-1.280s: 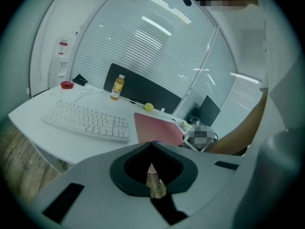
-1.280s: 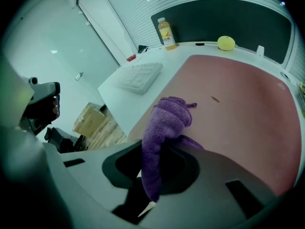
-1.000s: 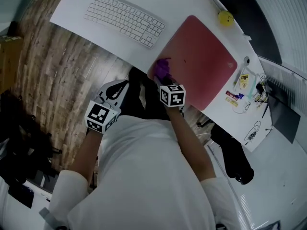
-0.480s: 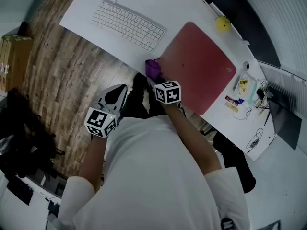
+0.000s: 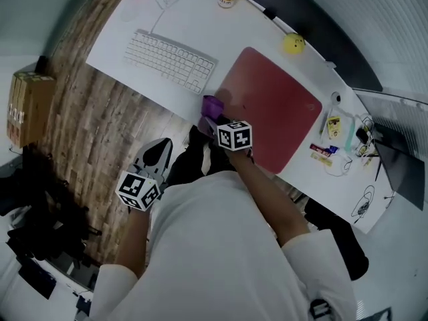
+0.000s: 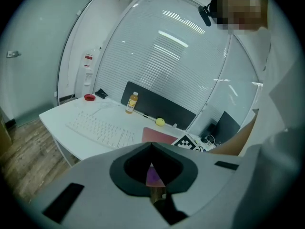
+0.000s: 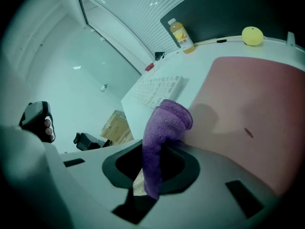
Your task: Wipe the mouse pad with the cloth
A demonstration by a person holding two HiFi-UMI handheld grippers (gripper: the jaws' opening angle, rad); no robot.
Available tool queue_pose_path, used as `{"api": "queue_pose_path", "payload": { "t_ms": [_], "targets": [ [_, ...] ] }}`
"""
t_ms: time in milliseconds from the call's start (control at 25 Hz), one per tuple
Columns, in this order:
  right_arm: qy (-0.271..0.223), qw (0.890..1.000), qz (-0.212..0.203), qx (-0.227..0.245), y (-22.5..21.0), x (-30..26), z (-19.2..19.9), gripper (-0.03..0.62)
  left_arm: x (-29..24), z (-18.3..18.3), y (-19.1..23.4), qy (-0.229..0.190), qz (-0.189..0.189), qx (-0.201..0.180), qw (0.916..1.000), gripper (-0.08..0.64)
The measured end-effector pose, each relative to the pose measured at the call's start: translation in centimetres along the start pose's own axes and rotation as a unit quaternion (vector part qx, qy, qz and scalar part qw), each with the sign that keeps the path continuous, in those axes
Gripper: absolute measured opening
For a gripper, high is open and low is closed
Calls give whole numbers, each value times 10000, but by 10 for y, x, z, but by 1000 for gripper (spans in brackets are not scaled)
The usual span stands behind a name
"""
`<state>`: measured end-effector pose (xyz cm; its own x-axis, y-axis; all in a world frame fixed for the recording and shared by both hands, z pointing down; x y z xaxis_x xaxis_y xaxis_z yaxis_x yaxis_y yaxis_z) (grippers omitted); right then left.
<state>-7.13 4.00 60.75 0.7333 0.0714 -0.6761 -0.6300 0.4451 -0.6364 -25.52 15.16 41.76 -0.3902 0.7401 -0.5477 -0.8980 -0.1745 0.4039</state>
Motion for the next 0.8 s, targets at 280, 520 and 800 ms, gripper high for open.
{"api": "queue_pose_path", "payload": {
  "t_ms": [280,520,800],
  "targets": [
    [-116,9993,341,-103,-41,14,3,86,-16,-4,-17,171,65,-126,9998,17],
    [-216,9980,569,-141,-67,32,9,86,-31,-8,-27,278,126,-241,9992,17],
    [-202,9954,912,-195,-94,60,21,86,-56,-12,-30,326,175,-356,9987,17]
  ]
}}
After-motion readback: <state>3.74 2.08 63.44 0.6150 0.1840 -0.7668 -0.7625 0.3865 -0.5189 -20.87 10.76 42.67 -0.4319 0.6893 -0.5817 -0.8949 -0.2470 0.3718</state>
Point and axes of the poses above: the fingertips, and each gripper's own axes: x backward along the fingers, y to its left, z out of its underside, the point moved 8 cm from there along x, backward along the fingers, and after that the axes turned 1 degree about -z, right-handed, at the moved point
